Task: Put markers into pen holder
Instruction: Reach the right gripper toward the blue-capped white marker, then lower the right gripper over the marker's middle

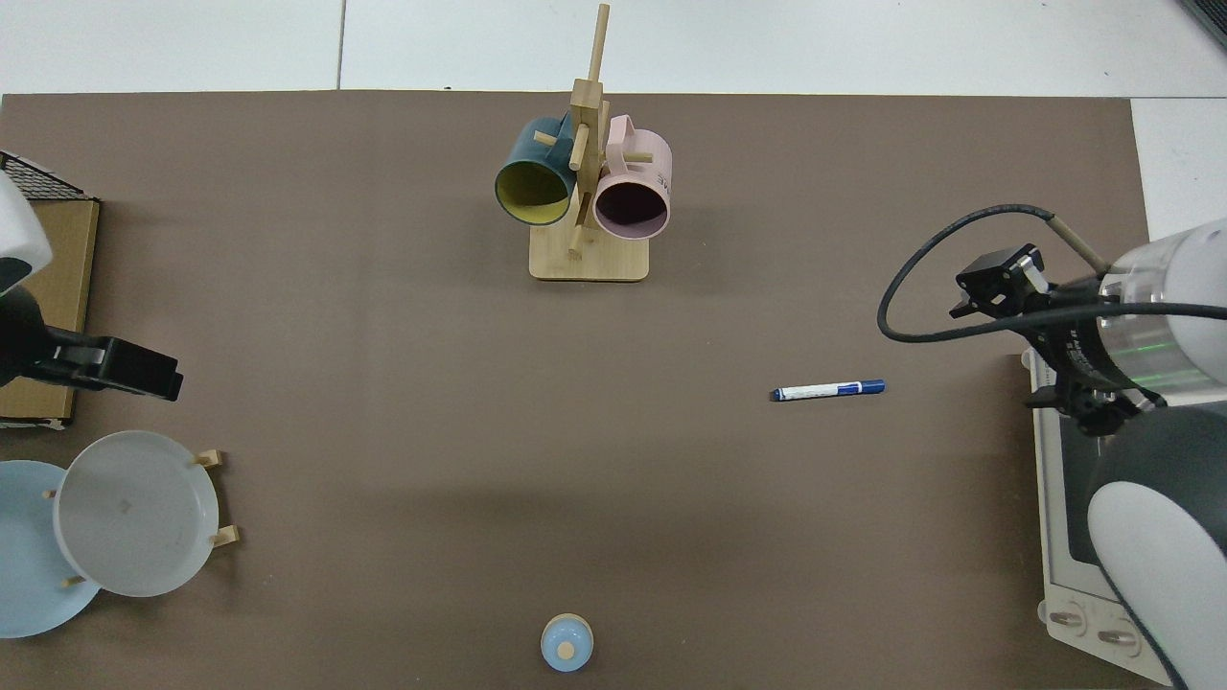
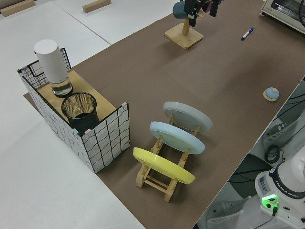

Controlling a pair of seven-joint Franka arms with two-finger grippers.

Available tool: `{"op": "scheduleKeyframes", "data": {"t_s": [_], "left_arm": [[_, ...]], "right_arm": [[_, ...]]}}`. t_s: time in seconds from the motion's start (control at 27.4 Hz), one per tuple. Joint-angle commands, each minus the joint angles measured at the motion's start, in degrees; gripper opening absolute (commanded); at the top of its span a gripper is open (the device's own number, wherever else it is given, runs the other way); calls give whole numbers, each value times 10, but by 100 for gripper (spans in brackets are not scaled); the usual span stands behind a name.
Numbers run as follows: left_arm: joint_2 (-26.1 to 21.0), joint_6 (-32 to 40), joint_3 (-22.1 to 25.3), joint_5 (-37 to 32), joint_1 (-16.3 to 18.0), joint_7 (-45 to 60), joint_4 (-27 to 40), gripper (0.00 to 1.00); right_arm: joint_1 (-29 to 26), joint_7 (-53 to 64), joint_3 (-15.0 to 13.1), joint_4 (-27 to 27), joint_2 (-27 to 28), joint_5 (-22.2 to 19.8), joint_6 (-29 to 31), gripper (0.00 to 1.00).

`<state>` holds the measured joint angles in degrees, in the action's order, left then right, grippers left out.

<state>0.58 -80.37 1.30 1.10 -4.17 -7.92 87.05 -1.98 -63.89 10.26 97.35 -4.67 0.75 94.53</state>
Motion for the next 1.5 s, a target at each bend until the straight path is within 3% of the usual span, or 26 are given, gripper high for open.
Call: {"op": "scheduleKeyframes", "data": {"t_s": [0.0, 0.26, 0.84, 1.2, 1.46], "left_arm": [[13, 3, -2, 8, 7, -4, 12, 100], [16, 3, -2, 7, 6, -5, 15, 100], [17, 4, -2, 7, 6, -5, 16, 100], [20, 4, -2, 7, 4, -5, 20, 100], [23, 3, -2, 7, 2, -5, 25, 100]], "right_arm": [[-21, -111, 1, 68, -8, 28, 61, 100], [-22, -156, 1, 147, 5, 28, 147, 99], [-3, -234, 2, 195, 95, 27, 261, 99], [4, -234, 2, 286, 107, 27, 380, 99], [3, -234, 2, 288, 145, 27, 420, 99]]}}
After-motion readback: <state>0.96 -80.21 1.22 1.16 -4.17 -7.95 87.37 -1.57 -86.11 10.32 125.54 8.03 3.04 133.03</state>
